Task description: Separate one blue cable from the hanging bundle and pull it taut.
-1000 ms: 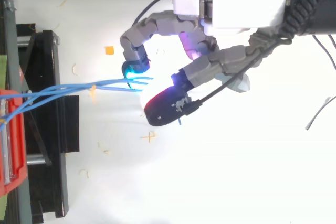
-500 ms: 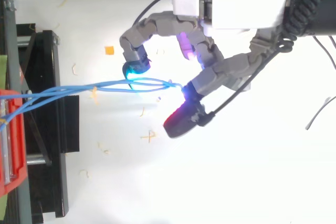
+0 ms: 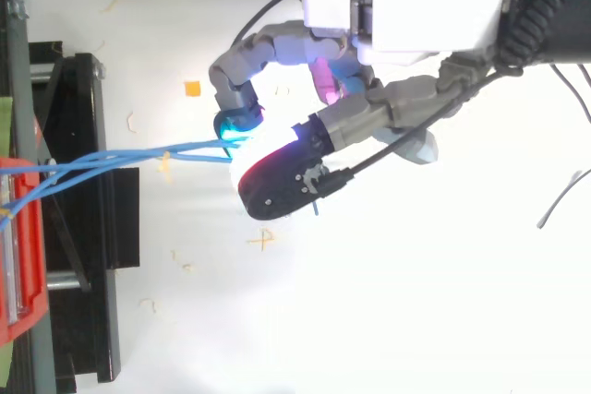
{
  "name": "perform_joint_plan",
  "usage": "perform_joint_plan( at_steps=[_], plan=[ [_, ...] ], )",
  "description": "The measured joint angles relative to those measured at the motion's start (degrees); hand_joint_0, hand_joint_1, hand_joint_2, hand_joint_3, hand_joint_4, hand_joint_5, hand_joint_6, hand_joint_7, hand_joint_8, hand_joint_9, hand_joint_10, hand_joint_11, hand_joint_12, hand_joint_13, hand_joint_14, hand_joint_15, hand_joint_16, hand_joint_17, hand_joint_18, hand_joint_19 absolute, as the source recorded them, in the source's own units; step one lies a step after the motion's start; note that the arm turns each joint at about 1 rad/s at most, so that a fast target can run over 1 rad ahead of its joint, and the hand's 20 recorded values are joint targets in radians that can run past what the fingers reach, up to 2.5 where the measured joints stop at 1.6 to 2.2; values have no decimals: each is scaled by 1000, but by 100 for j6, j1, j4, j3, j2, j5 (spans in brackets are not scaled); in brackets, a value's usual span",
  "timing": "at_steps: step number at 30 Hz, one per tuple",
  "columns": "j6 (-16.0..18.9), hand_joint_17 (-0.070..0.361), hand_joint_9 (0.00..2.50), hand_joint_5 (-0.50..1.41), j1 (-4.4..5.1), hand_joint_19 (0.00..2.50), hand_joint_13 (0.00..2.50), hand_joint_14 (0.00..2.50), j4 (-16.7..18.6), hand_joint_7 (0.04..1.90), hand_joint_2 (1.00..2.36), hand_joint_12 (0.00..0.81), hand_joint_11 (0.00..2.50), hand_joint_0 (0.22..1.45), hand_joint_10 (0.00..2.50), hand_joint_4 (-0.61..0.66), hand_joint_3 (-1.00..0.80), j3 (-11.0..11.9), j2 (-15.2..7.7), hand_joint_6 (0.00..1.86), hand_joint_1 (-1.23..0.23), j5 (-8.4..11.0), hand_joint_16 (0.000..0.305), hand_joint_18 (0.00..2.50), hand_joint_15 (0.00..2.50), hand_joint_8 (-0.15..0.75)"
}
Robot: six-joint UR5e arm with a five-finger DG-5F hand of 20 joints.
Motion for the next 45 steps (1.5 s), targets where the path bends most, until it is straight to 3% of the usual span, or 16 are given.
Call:
perform_joint_plan(
  at_steps=[7, 12, 15, 17, 21, 22, 23, 25, 27, 30, 35, 41, 45],
  plan=[
    [0, 98, 2156, 139, -1, 809, 1725, 26, 2, 1233, 1019, 291, 683, 714, 30, 63, -231, 0, 0, 504, -779, 0, 44, 1017, 1068, 112],
    [-3, 100, 2124, 136, 1, 801, 1709, 27, 2, 1261, 1014, 288, 703, 710, 30, 86, -296, 33, 0, 504, -950, 2, 44, 1008, 1069, 130],
    [-7, 100, 2089, 130, 2, 795, 1686, 27, 4, 1302, 1001, 290, 723, 724, 30, 85, -486, 53, 0, 503, -1056, 15, 45, 990, 1070, 152],
    [-8, 101, 2082, 129, 1, 797, 1679, 27, 9, 1304, 1000, 293, 723, 681, 30, 93, -500, 61, 0, 502, -1068, 40, 45, 985, 1070, 151],
    [-8, 119, 2106, 133, 4, 758, 1707, 25, 22, 1278, 1000, 326, 632, 478, 25, 123, -500, 76, 0, 503, -851, 102, 53, 1024, 1040, 130],
    [-8, 130, 2124, 136, 4, 737, 1738, 24, 23, 1262, 1000, 339, 589, 438, 27, 132, -500, 81, 0, 504, -690, 109, 58, 1062, 1010, 135],
    [-8, 134, 2133, 137, 6, 723, 1751, 23, 24, 1258, 1000, 337, 560, 430, 25, 131, -500, 85, 0, 504, -492, 113, 59, 1073, 991, 127],
    [-8, 126, 2125, 136, 15, 754, 1735, 25, 25, 1245, 1000, 315, 543, 470, 23, 135, -500, 92, 0, 504, -233, 119, 56, 1032, 986, 111],
    [-8, 118, 2135, 136, 23, 781, 1726, 25, 26, 1243, 1000, 297, 539, 505, 25, 128, -500, 95, 0, 504, -164, 121, 52, 1001, 984, 87],
    [-8, 102, 2166, 137, 32, 808, 1737, 27, 26, 1248, 1000, 279, 583, 595, 25, 111, -500, 101, 0, 503, -241, 123, 46, 1000, 980, 54],
    [-16, 99, 2198, 138, 39, 794, 1752, 28, 23, 1281, 1003, 287, 663, 718, 30, 147, -467, 124, 0, 504, -524, 129, 44, 1047, 966, 58],
    [-25, 99, 2159, 140, 41, 805, 1705, 29, 17, 1257, 1018, 299, 682, 735, 28, 100, -226, 161, 0, 504, -705, 132, 44, 1020, 961, 121],
    [-29, 100, 2122, 139, 51, 783, 1685, 27, 21, 1264, 1017, 295, 692, 727, 28, 82, -260, 165, 0, 504, -873, 143, 44, 1014, 972, 139]
  ],
)
